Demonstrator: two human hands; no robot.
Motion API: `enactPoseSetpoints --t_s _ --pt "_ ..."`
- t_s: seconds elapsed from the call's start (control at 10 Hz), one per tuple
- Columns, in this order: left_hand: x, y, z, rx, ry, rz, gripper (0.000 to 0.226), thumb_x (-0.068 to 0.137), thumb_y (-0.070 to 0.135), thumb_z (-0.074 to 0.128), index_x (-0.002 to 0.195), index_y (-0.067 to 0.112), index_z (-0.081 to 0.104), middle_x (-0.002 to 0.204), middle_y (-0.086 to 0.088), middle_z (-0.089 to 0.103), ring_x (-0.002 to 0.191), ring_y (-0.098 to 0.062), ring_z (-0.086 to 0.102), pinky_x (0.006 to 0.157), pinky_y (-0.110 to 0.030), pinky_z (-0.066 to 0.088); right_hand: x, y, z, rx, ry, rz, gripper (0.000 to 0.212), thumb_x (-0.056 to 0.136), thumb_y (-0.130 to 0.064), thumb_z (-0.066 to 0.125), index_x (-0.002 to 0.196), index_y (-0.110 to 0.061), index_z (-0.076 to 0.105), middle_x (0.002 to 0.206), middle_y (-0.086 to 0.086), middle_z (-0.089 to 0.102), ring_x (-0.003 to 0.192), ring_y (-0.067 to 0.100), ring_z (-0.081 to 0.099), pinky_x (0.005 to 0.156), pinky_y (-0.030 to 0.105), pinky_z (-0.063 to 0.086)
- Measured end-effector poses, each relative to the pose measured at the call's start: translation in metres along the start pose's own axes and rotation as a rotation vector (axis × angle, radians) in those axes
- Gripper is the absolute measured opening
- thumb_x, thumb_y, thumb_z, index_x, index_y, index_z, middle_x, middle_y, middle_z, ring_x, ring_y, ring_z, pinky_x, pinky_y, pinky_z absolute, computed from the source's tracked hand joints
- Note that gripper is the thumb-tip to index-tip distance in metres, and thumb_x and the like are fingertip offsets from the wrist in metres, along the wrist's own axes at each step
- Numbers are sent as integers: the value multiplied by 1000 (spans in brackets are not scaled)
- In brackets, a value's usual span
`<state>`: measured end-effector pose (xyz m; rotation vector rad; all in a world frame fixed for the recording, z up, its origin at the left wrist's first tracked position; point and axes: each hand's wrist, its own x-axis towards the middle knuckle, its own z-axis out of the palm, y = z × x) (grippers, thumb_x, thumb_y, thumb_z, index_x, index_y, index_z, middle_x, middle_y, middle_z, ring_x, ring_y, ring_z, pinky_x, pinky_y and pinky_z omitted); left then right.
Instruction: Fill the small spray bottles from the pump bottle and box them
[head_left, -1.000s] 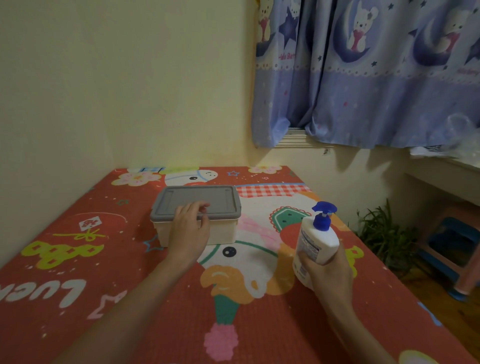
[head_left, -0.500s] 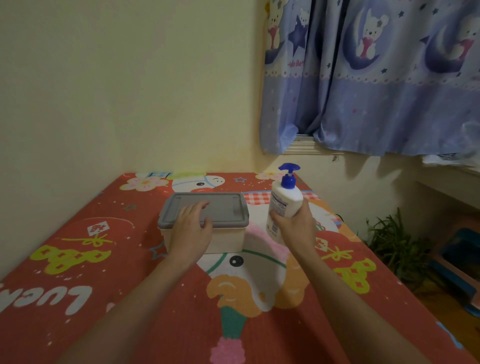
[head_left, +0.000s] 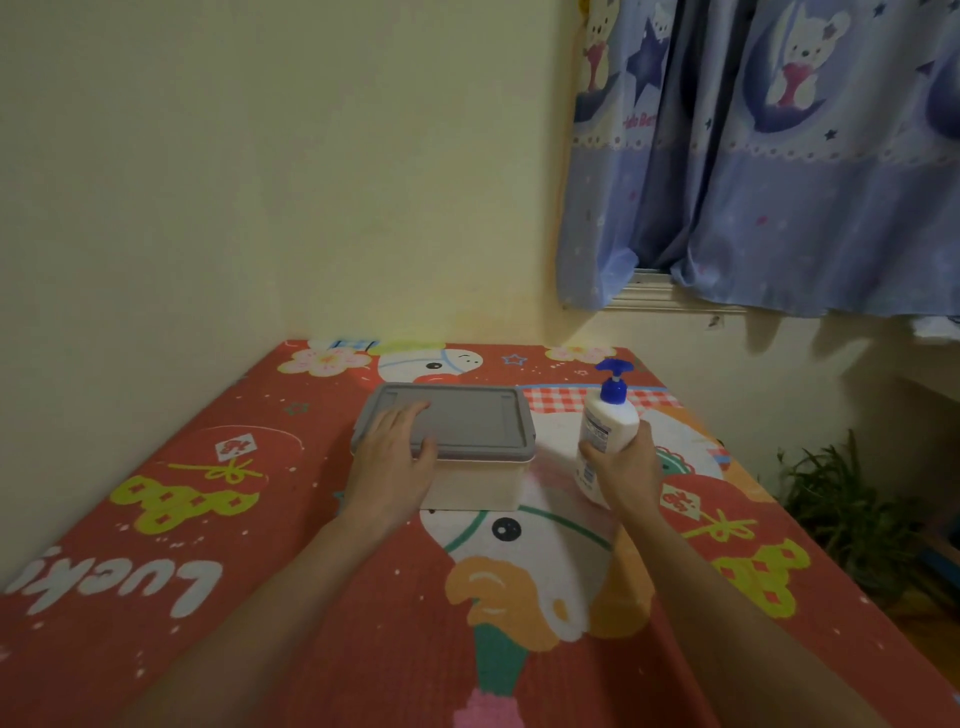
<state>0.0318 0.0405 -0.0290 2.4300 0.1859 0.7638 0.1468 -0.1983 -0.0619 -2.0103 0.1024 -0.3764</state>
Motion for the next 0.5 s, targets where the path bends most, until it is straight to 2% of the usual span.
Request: enactPoseSetpoints --t_s 0.2,0.4,0.5 --pt "-2 -2 5 3 -13 -9 43 97 23 50 139 20 46 143 0 49 135 -19 40 114 -37 30 3 10 -4 29 1 8 59 77 -22 76 125 -16 42 127 8 59 113 31 60 89 50 51" --pt "-6 -2 8 5 -31 -15 43 98 27 48 141 22 45 144 3 47 136 -15 37 113 -35 29 3 9 -8 102 -80 21 64 79 -21 74 129 -16 36 129 8 55 117 31 57 91 51 50" --pt "-5 -2 6 -13 -20 -28 44 98 26 49 141 22 45 145 2 47 136 -16 39 113 -36 30 2 5 -16 151 75 -33 69 78 -39 72 132 -20 34 129 3 51 114 24 56 90 49 51"
